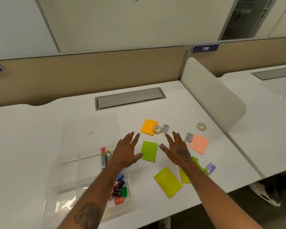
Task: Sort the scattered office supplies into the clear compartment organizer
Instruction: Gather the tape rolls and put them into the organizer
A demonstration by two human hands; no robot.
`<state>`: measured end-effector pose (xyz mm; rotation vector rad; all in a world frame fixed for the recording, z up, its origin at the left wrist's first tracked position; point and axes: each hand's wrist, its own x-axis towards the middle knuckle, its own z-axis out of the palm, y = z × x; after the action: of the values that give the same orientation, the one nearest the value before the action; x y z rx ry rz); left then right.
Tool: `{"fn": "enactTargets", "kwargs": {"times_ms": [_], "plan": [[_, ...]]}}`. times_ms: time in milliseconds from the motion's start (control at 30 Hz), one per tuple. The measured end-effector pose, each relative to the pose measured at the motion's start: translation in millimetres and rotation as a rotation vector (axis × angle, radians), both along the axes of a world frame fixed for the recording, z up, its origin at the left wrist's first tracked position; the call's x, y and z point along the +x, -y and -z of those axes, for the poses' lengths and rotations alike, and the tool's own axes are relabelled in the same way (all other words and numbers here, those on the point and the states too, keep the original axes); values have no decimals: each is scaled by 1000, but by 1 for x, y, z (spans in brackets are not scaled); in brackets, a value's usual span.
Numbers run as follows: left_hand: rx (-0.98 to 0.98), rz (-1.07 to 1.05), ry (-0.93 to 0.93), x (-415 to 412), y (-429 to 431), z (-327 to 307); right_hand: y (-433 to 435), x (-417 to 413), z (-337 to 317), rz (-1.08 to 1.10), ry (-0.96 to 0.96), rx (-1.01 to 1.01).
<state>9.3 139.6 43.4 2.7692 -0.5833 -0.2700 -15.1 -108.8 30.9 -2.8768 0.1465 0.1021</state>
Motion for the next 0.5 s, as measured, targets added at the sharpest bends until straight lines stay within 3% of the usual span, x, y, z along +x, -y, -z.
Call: {"fn": "enactTargets", "kwargs": {"times_ms": [167, 500], "plan": [[160, 52, -5, 52, 67, 13, 79, 30, 7, 64, -44, -56], [233, 32, -89, 116, 143, 39, 191, 73, 32, 79, -69, -140]]}}
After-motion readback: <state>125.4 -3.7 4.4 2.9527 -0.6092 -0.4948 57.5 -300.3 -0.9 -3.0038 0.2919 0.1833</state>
